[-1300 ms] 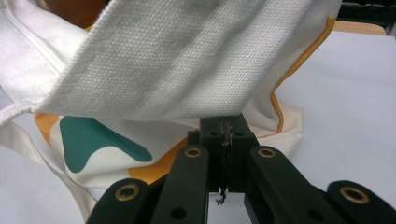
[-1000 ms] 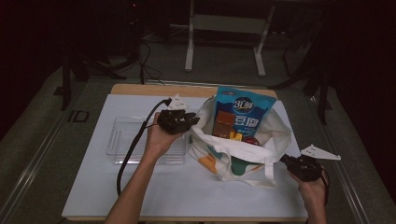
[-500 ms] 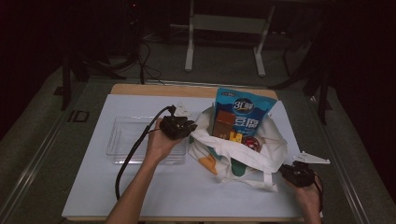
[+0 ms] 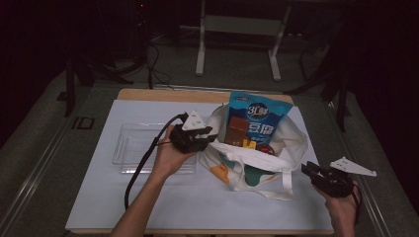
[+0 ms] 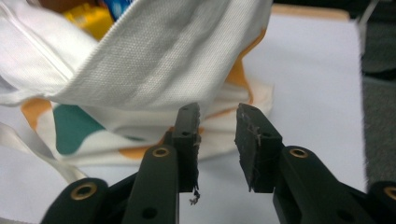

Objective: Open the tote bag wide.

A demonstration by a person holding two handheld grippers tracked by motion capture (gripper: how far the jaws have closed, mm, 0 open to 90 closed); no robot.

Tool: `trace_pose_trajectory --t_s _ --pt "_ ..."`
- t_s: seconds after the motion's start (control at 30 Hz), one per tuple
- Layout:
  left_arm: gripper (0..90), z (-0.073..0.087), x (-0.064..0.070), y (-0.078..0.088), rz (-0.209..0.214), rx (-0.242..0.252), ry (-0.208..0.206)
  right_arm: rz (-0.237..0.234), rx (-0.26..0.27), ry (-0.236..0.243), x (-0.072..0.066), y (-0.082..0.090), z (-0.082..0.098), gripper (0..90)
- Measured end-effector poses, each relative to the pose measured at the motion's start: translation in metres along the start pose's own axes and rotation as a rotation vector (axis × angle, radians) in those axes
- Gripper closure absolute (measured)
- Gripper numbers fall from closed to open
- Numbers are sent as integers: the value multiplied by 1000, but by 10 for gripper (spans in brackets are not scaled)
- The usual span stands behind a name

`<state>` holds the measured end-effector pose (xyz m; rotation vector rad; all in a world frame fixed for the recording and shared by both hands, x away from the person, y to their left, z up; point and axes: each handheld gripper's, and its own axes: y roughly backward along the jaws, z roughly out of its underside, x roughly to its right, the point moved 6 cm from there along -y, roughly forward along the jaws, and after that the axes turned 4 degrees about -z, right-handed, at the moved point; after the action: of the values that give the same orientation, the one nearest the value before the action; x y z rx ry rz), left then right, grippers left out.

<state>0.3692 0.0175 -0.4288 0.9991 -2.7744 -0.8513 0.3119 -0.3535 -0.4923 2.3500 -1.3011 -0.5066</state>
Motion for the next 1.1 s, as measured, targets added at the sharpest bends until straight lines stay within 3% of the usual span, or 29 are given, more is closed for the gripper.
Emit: trace_pose_trajectory --t_s 0.13,0.3,0.43,0.57,0.73,0.8,0.97,1.1 --pt "629 1 11 -9 37 -10 -15 2 42 -6 0 8 -12 663" --pt "557 4 27 -21 92 -31 -62 8 110 13 -4 20 -36 645" --pt "510 5 32 -28 100 -39 -70 -10 151 19 -9 23 -51 642" --pt "510 6 35 -32 111 -48 -76 -17 154 30 -13 19 -60 627" --pt "583 11 43 -42 133 -88 -93 -21 150 40 -18 7 -70 609" --pt "615 15 46 -50 130 -115 -94 6 130 43 -17 -1 -71 620" --pt "682 19 51 -60 135 -137 -90 53 84 49 -12 -14 -65 648" --pt "767 20 55 -63 129 -153 -94 64 74 37 -9 -18 -60 675"
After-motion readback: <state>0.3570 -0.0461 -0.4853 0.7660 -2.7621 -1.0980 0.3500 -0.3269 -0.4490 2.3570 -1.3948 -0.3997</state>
